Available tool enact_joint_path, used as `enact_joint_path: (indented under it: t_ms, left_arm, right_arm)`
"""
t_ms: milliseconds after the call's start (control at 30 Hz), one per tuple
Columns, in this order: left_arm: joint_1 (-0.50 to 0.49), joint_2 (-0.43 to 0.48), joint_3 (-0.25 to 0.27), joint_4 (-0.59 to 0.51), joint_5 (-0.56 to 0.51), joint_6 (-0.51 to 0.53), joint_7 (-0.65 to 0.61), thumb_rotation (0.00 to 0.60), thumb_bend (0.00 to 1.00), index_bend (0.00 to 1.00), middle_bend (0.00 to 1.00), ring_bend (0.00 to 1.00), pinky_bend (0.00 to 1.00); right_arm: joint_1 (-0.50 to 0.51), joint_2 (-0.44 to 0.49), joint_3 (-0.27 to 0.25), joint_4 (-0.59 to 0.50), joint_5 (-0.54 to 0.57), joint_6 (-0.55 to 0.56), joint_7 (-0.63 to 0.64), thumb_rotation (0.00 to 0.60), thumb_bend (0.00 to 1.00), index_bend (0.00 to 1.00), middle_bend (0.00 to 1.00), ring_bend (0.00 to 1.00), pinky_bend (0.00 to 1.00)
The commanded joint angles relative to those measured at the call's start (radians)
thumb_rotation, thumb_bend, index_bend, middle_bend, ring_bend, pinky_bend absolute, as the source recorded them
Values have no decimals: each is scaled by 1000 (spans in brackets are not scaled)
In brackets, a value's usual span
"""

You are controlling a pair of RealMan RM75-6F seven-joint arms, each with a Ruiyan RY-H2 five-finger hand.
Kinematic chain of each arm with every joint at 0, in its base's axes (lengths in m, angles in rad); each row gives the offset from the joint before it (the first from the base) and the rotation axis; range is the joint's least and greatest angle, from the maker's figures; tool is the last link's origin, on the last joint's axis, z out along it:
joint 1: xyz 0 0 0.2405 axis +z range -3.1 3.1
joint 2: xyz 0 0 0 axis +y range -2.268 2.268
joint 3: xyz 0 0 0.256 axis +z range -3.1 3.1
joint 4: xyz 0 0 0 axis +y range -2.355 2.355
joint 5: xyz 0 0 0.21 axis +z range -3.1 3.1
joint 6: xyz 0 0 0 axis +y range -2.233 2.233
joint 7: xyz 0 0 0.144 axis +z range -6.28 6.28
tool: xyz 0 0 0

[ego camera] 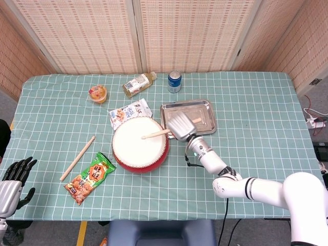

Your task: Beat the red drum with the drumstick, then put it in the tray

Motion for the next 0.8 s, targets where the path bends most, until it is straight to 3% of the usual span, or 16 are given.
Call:
enact_joint_path:
  t_ms: [33, 133, 333, 467, 700, 800]
  left_arm:
    - [0, -1, 0, 1, 0, 0, -1, 600, 365, 12, 0, 0, 11]
    - [1, -3, -1, 4, -1, 1, -4, 600, 365, 12, 0, 0, 11]
    - [2, -4, -3, 9, 2, 8, -10, 600, 365, 12, 0, 0, 11]
    - [1, -6, -2, 11, 4, 8, -12, 600, 366, 12, 0, 0, 11]
    - [0, -9, -1, 14, 0, 2, -11, 600, 367, 12, 0, 0, 10]
    - [0, -10, -1, 15, -1, 1, -10, 600, 367, 12, 0, 0, 11]
  right_arm:
    - [28, -5, -36, 5, 121, -5, -117, 600, 612, 1000, 999, 1000, 1000]
    - [20, 8, 7, -27, 123, 15, -50, 600, 611, 1000, 999, 1000, 1000]
    - [-20, 36, 66, -69, -31, 71, 135, 600, 611, 1000, 999, 1000, 1000]
    - [-16, 36, 33, -47, -39, 39, 118, 600, 611, 1000, 999, 1000, 1000]
    - [15, -26, -60, 51, 53, 11, -66, 600, 612, 1000, 999, 1000, 1000]
    - [13, -32, -46, 50, 53, 34, -57, 600, 612, 1000, 999, 1000, 1000]
